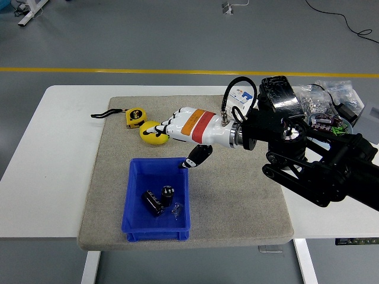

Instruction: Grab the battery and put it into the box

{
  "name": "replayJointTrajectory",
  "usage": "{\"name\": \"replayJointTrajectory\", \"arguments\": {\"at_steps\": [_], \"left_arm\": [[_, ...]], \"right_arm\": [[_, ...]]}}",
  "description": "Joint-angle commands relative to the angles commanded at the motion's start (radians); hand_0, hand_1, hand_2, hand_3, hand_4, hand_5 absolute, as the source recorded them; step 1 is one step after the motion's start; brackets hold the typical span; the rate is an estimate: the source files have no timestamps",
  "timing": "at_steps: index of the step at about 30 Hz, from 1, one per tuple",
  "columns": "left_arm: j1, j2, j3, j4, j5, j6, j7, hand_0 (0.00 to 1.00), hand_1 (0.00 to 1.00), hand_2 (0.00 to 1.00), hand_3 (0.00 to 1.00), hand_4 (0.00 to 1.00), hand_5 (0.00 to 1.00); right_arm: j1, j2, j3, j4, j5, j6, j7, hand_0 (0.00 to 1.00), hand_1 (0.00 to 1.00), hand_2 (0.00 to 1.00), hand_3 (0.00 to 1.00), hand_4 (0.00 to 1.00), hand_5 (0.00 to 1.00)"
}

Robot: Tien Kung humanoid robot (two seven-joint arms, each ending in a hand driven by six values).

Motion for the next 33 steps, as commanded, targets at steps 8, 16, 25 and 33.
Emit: {"name": "replayJointTrajectory", "arguments": {"at_steps": [8, 16, 25, 33], "left_arm": [[-0.004, 0.0, 0.003, 0.001, -0.01, 0.001, -0.003, 0.647, 0.586, 0.681, 0.629, 0.735, 0.574], [-0.009, -0.009, -0.025, 0.003, 0.02, 0.001, 0.009, 0.647, 0.59, 0.682, 0.629, 0.735, 0.575], [-0.019, -0.012, 0.012, 0.003, -0.024, -0.007, -0.003, 0.651, 0.591, 0.684, 0.629, 0.732, 0.577], [-0.015, -0.016, 0.007, 0.004, -0.001, -0.012, 0.003, 0.651, 0.592, 0.684, 0.626, 0.73, 0.575]], "right_arm": [[0.052, -0.1, 0.209, -0.001, 0.017, -0.034, -0.011, 0.652, 0.619, 0.745, 0.927, 0.949, 0.259], [0.019, -0.175, 0.37, 0.021, 0.218, -0.131, -0.023, 0.65, 0.609, 0.715, 0.938, 0.951, 0.263], [-0.109, -0.315, 0.494, 0.084, 0.595, -0.165, -0.084, 0.643, 0.613, 0.706, 0.944, 0.956, 0.455], [-0.249, -0.403, 0.578, 0.124, 0.933, -0.148, -0.111, 0.643, 0.616, 0.721, 0.937, 0.991, 0.558]]}}
